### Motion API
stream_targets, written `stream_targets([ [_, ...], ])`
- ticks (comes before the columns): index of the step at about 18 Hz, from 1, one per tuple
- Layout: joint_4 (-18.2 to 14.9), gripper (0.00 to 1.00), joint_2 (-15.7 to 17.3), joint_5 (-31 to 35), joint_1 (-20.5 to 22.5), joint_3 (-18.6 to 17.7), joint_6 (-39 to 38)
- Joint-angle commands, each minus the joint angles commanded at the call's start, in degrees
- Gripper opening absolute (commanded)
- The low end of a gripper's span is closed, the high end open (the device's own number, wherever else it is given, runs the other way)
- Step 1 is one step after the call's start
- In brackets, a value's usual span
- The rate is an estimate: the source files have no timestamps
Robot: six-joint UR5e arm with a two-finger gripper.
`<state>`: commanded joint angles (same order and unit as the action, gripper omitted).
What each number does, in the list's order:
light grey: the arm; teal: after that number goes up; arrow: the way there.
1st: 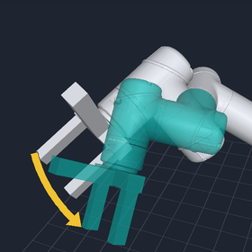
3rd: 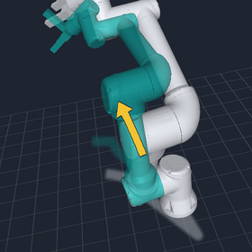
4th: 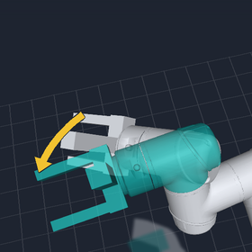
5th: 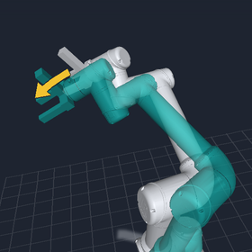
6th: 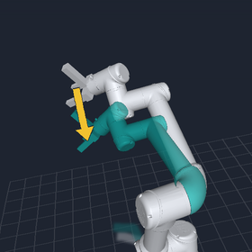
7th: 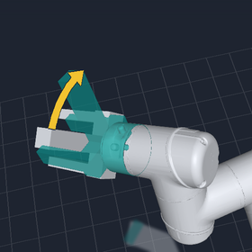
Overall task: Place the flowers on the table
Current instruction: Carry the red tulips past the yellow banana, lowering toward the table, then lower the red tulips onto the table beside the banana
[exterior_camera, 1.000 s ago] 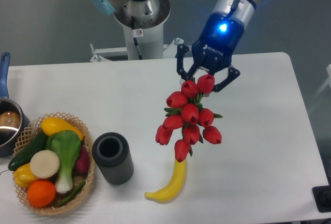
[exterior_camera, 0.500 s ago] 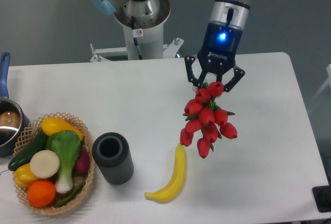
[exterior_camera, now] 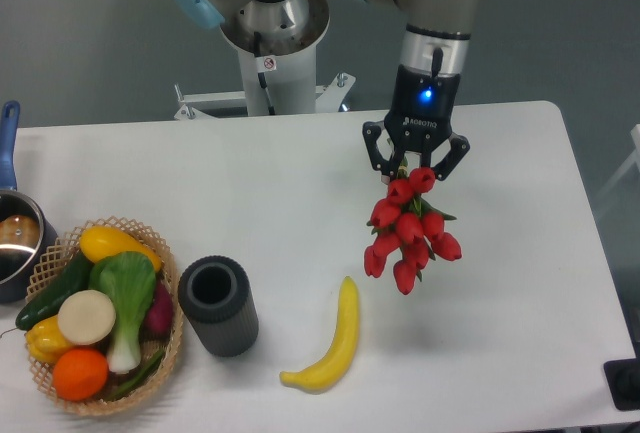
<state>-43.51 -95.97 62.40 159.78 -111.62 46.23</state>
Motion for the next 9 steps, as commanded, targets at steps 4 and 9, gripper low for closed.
stream_targets([
  [4,0.1,0.40,-4.7,0.7,0.9,0.0,0.1],
  [9,0.2,0.41,-9.8,2.0,1.0,0.9,0.5],
])
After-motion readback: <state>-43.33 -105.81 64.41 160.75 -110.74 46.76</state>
